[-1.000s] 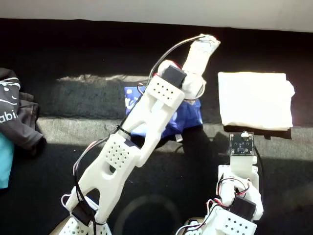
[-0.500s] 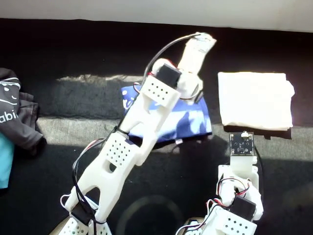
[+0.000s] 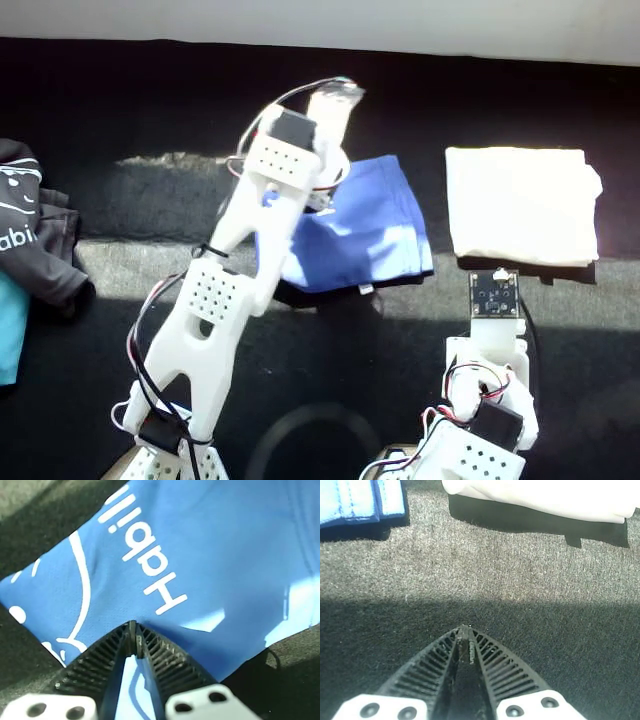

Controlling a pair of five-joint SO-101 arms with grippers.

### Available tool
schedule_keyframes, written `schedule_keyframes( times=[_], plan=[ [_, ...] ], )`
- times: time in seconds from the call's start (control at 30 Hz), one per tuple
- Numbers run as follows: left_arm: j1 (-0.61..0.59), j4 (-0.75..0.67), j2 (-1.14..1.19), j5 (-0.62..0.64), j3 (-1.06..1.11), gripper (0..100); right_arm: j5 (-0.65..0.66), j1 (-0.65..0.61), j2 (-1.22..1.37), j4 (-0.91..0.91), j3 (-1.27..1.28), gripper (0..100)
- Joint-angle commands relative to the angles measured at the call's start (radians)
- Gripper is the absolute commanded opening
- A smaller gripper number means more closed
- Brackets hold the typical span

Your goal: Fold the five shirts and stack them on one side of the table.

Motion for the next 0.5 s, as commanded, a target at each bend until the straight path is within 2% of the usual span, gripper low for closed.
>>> schedule_keyframes(
  times=[0.0,0.23,0.37,0.47],
  plan=[
    [-0.018,0.009,-0.154,0.002,0.125,1,-0.009,0.005,-0.013,0.004,0.127,0.6],
    [-0.013,-0.021,-0.458,-0.002,0.619,1,-0.009,0.005,-0.013,0.004,0.127,0.6],
    [-0.019,-0.216,-0.526,-0.002,0.837,1,-0.009,0.005,-0.013,0.002,0.127,0.6],
    [-0.015,-0.310,-0.532,-0.002,0.943,1,-0.009,0.005,-0.013,0.002,0.127,0.6]
  ],
)
